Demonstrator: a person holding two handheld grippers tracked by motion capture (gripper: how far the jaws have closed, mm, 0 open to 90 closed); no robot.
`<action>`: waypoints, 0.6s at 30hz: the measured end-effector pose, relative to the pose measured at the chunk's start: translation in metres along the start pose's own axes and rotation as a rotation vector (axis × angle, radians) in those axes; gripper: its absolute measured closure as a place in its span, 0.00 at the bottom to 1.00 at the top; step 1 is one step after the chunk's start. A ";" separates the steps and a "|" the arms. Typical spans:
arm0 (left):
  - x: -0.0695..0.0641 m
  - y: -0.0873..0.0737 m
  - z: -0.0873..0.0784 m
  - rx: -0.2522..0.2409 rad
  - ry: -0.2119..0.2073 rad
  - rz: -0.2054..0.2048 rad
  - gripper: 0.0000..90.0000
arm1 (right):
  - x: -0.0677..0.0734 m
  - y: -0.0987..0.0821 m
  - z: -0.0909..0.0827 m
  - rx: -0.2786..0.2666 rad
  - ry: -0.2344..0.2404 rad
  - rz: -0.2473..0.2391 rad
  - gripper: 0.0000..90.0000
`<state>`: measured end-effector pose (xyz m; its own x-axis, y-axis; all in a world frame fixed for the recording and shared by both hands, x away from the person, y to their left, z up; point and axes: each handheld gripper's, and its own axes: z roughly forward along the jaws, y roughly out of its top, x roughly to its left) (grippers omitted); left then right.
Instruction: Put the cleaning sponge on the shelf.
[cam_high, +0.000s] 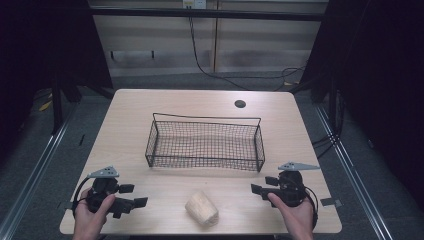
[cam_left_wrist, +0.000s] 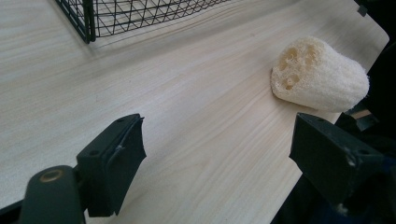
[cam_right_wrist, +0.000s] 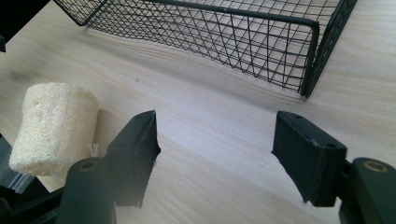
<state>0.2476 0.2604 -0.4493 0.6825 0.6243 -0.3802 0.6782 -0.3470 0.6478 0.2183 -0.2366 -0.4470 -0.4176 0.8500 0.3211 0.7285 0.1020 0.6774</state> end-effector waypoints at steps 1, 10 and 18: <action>0.000 0.000 0.000 0.003 -0.001 0.008 0.19 | 0.000 0.000 0.000 0.003 0.003 0.000 0.34; -0.001 0.000 0.001 0.019 0.003 0.010 0.19 | 0.005 0.003 -0.001 0.020 0.014 -0.016 0.31; 0.001 0.000 0.002 0.022 0.011 0.003 0.20 | 0.017 0.010 -0.002 0.090 0.032 -0.053 0.32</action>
<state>0.2485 0.2595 -0.4513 0.6814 0.6310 -0.3709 0.6821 -0.3639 0.6342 0.2175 -0.2225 -0.4338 -0.4727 0.8256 0.3081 0.7502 0.1936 0.6322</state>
